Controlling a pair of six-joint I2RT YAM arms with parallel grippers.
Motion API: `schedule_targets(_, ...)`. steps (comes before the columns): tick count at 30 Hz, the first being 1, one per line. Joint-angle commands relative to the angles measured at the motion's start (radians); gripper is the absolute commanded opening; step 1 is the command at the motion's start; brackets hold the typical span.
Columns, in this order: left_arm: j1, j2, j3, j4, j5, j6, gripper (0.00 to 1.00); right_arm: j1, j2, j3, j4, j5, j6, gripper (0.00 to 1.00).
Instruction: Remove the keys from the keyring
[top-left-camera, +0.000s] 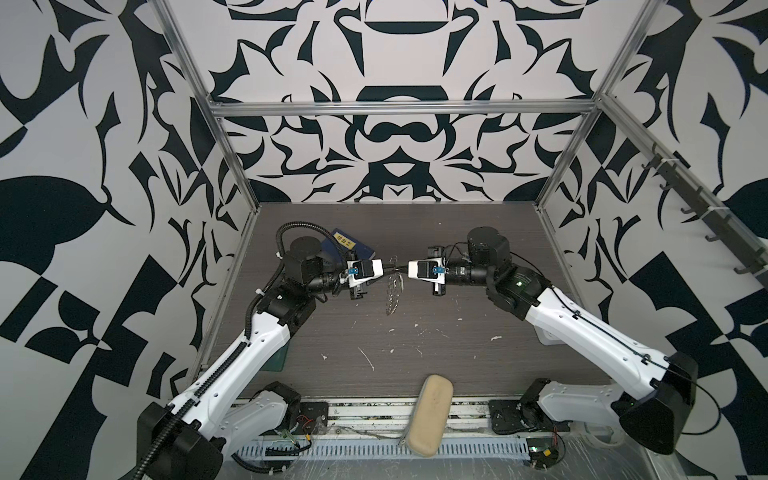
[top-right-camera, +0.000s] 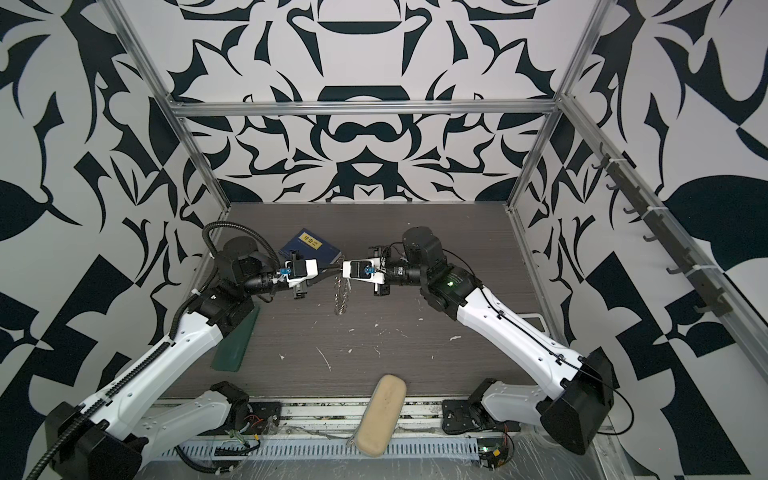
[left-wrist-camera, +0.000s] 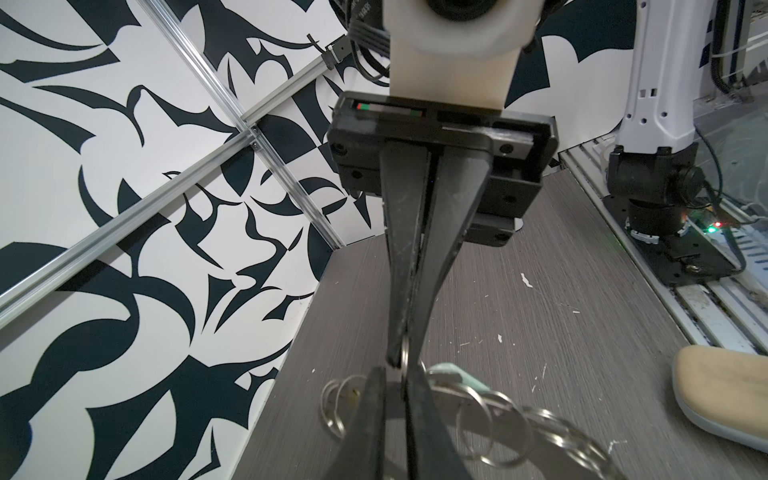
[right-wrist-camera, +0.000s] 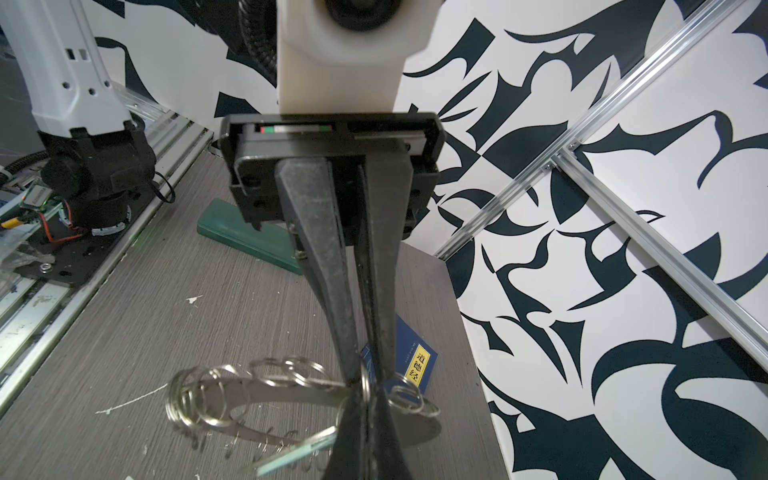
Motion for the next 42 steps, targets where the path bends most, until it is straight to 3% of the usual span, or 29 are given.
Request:
schedule_targets(1,0.004,-0.006,0.027,0.019,0.022,-0.012,0.1,0.0,-0.016,0.011,0.083,-0.049,0.027,0.0)
schedule_targets(6,0.004,-0.003,0.026,0.044,0.021,-0.03,0.0,0.0,-0.009,0.01,0.084,-0.065,0.034,0.0)
schedule_targets(11,0.009,-0.015,0.012,0.084,-0.009,-0.057,0.0,-0.001,-0.013,0.018,0.05,-0.023,0.05,0.0)
schedule_targets(13,0.016,-0.02,0.005,0.101,-0.005,-0.065,0.0,-0.001,-0.029,0.014,0.029,0.029,0.051,0.25)
schedule_targets(16,0.027,-0.023,-0.008,0.13,0.006,-0.068,0.0,-0.007,-0.082,-0.045,0.051,0.092,0.049,0.34)
schedule_targets(25,0.035,-0.016,-0.019,0.176,0.038,-0.08,0.0,-0.02,-0.15,-0.138,0.079,0.14,0.1,0.35)
schedule_targets(36,0.035,-0.013,-0.012,0.178,0.037,-0.105,0.0,-0.018,-0.078,-0.196,0.303,0.101,0.251,0.39)
schedule_targets(42,0.035,-0.017,-0.011,0.172,0.037,-0.121,0.0,-0.01,-0.043,-0.187,0.358,0.129,0.249,0.43)
